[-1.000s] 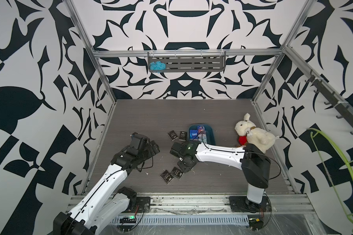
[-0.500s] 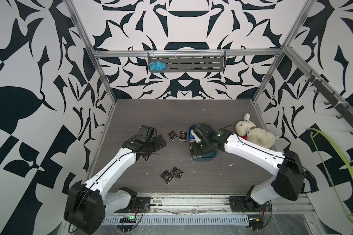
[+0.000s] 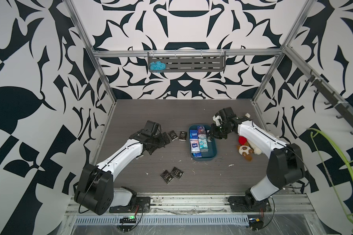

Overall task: Put the pocket tissues into the storage box
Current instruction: Place the pocket tissues in the storage box.

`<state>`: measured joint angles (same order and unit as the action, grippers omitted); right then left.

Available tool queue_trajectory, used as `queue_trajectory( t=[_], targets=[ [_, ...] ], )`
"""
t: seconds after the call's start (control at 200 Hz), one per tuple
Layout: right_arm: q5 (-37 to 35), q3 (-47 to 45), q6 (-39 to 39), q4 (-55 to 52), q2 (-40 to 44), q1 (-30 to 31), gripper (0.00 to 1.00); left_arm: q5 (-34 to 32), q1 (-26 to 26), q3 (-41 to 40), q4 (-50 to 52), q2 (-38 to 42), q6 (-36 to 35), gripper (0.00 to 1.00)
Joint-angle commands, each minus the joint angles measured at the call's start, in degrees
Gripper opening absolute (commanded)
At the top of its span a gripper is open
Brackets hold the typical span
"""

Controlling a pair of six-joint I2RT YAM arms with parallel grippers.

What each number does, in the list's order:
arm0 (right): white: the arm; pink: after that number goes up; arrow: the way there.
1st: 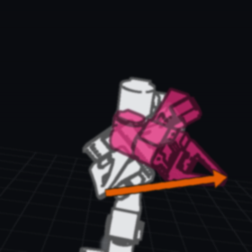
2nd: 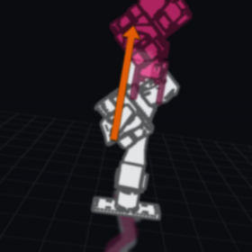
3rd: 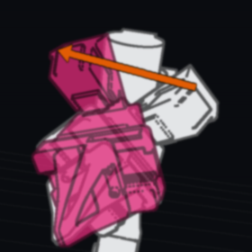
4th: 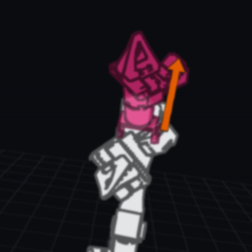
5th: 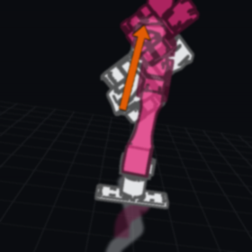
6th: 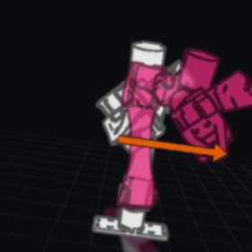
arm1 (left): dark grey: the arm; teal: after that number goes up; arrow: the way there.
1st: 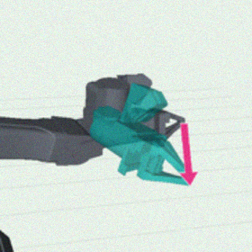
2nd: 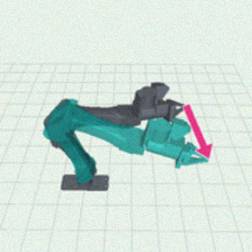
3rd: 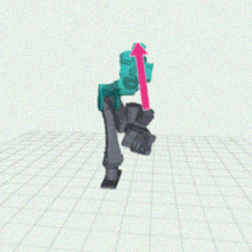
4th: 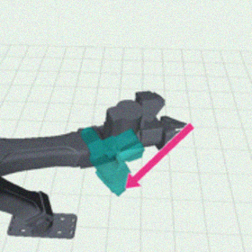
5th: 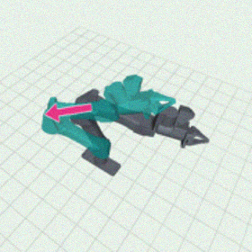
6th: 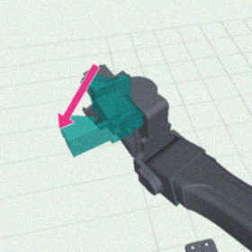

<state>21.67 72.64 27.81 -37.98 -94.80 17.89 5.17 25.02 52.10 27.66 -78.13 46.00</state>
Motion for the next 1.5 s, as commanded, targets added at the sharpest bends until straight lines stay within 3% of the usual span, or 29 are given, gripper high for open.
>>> queue_trajectory(
  t=[0.0,0.285,0.53,0.8,1.015,1.16,1.495],
  targets=[
    [2.90,5.47,-3.94,-1.14,-2.88,-0.73,0.20,-0.14,-0.27,3.53,-0.45,-2.11,-0.74,0.96],
    [-1.38,16.02,-8.98,-6.48,-13.59,-1.25,0.20,-0.75,-0.30,10.02,0.49,-7.39,-1.96,0.96],
    [-3.96,19.95,-11.33,-10.19,-16.80,-1.27,0.22,-1.87,-0.26,11.20,0.78,-7.52,-2.79,0.96],
    [-5.05,23.60,-12.80,-12.95,-17.67,-1.28,0.49,-1.74,-0.24,11.22,1.60,-7.27,-3.72,0.96],
    [-8.79,26.51,-14.54,-18.29,-15.00,-0.01,0.57,-2.10,-0.24,10.29,1.74,-4.94,-4.19,0.96],
    [-13.85,23.74,-14.84,-19.98,-10.53,5.76,0.58,-2.16,-0.28,8.01,1.61,-2.68,-3.81,0.96],
    [-21.47,13.60,-6.85,-15.90,-1.94,28.00,0.58,-0.72,-0.67,-1.65,1.08,3.33,-0.60,0.97]
  ],
)
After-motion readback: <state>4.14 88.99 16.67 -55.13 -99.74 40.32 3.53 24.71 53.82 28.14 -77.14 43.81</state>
